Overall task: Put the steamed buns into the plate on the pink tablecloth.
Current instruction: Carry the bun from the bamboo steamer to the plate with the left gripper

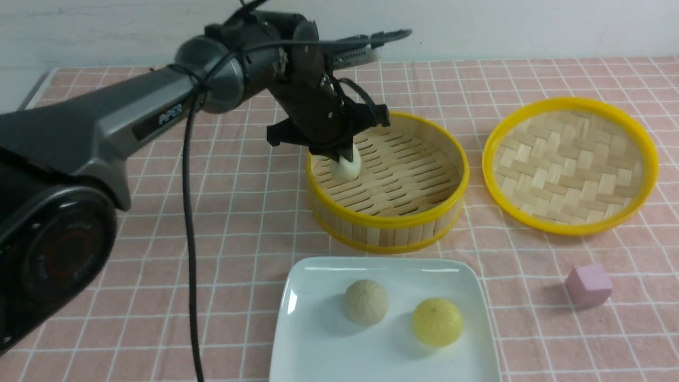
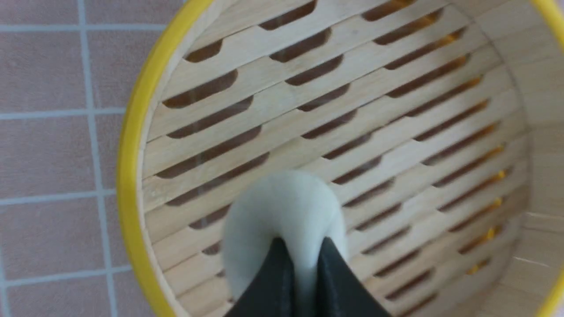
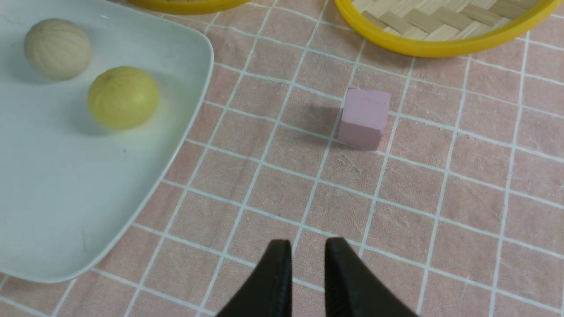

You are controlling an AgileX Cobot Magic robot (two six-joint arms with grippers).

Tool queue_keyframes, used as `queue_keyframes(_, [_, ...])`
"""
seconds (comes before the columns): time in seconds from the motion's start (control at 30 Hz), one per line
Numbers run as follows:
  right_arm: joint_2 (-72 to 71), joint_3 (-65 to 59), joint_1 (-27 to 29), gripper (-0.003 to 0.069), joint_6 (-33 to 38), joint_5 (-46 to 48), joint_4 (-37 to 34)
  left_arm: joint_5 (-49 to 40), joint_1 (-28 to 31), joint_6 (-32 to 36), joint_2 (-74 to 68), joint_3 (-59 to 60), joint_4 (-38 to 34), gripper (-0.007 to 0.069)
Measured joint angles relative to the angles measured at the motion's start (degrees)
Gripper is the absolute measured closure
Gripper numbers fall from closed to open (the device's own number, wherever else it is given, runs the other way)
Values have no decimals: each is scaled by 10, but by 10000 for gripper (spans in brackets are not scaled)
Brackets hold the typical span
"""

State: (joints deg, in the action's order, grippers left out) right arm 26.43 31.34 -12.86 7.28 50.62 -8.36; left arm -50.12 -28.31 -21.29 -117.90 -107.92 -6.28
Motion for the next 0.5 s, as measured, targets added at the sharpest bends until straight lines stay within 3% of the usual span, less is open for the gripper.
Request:
queue_keyframes(0.33, [0,0,0,506,0,-2,1,-197,-2,35,189,3,47,594])
queue_keyframes(0.5, [-1,0,0,502,0,-6,-2,-207,-63,35,250,149,73,593])
